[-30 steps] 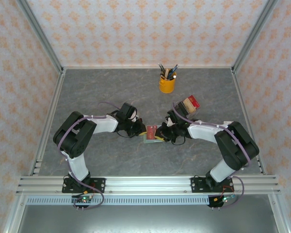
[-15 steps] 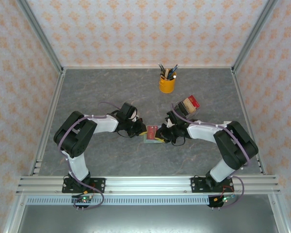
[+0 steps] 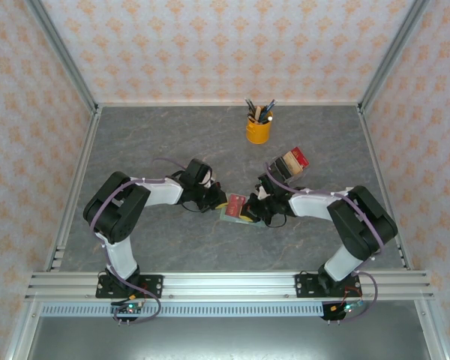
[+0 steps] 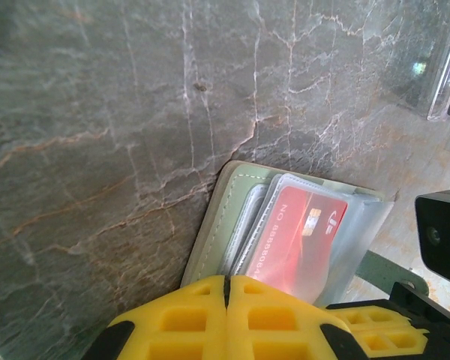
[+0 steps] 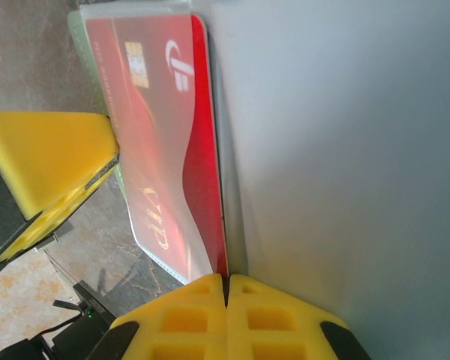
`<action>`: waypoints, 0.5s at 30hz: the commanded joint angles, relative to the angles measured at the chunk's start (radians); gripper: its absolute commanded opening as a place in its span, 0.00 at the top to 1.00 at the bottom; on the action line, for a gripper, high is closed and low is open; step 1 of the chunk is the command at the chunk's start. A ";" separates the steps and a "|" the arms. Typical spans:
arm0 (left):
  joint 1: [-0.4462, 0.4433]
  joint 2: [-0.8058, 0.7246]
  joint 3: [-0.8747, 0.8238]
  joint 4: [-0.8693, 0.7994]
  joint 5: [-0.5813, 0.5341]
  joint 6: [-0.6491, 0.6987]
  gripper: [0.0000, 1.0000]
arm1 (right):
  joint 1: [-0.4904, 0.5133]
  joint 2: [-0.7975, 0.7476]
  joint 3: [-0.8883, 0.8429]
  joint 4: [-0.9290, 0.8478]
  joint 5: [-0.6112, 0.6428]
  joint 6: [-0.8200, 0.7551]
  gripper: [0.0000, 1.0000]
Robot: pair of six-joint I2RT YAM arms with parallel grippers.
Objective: Take the credit cards out of the card holder
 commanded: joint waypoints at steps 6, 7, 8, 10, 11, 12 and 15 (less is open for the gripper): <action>-0.001 0.093 -0.074 -0.245 -0.163 0.022 1.00 | -0.018 -0.060 -0.006 -0.012 0.127 -0.012 1.00; 0.001 0.093 -0.072 -0.246 -0.163 0.024 1.00 | -0.023 -0.069 -0.010 -0.022 0.138 -0.013 1.00; 0.003 0.092 -0.071 -0.248 -0.163 0.026 1.00 | -0.026 -0.075 -0.013 -0.029 0.146 -0.014 1.00; 0.006 0.089 -0.071 -0.249 -0.162 0.028 1.00 | -0.034 -0.086 -0.016 -0.042 0.156 -0.014 1.00; 0.007 0.090 -0.069 -0.250 -0.162 0.030 1.00 | -0.035 -0.090 -0.017 -0.044 0.161 -0.016 1.00; 0.006 0.088 -0.067 -0.252 -0.162 0.031 1.00 | -0.037 -0.094 -0.019 -0.044 0.163 -0.016 1.00; 0.009 0.085 -0.063 -0.252 -0.157 0.034 1.00 | -0.038 -0.093 -0.016 -0.039 0.156 -0.021 1.00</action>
